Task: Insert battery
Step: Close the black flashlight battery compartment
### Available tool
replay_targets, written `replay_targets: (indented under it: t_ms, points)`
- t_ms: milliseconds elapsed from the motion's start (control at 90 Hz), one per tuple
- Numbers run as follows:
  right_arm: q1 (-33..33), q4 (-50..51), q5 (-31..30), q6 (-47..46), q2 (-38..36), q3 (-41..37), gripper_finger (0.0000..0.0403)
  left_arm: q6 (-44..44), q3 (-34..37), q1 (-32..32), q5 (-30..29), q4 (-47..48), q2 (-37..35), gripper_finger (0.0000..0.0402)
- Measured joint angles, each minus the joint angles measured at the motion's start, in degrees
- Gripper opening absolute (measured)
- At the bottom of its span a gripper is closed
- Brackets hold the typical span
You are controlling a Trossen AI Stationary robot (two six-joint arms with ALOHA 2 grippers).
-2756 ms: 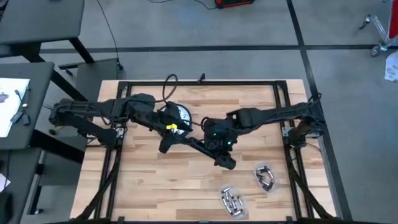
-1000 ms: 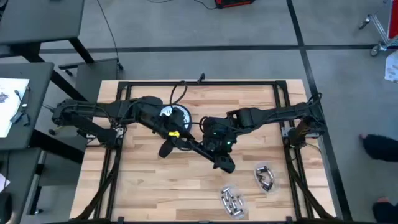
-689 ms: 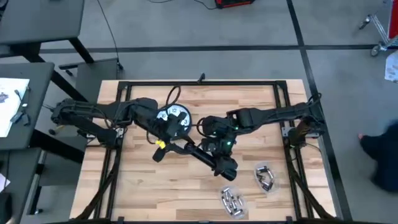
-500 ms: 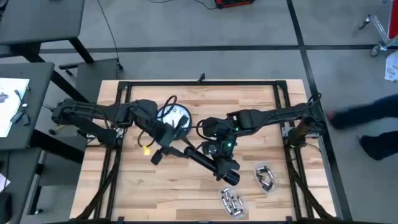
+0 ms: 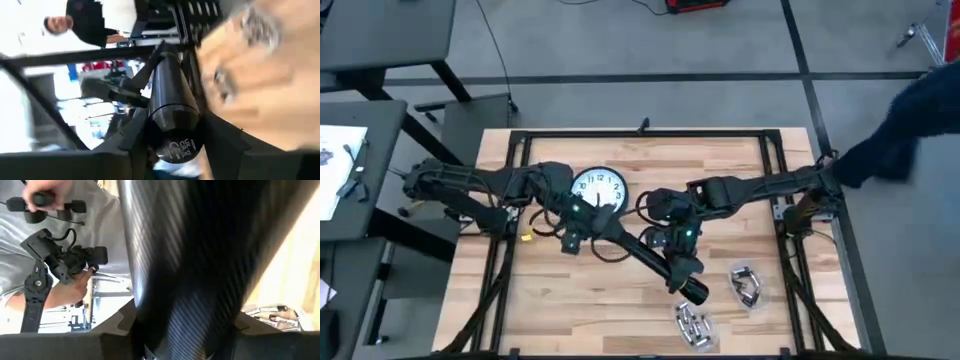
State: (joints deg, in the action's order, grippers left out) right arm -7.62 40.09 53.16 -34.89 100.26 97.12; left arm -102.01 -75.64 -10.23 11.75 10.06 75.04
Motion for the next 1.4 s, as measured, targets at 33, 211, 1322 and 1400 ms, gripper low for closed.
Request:
replay_targets:
  t_ms: [33,211,1322,1400]
  points:
    - [0.00,-0.08,-0.06,-0.20,-0.04,0.00,0.0134,-3.04,0.00,-0.27,-1.36,-0.08,-0.02,0.0132]
    - [0.06,-0.10,-0.44,-0.95,-0.06,0.11,0.0134,-0.59,0.00,-0.33,-3.79,0.90,-0.05,0.0157]
    - [5.48,2.48,-65.70,10.72,-24.55,-18.96,0.0134,114.55,-0.07,1.00,-19.37,36.44,-10.42,0.0217]
    - [5.57,-1.29,-74.36,8.54,-28.39,-26.75,0.0134,113.33,-0.07,1.01,-19.81,34.09,-10.42,0.0217]
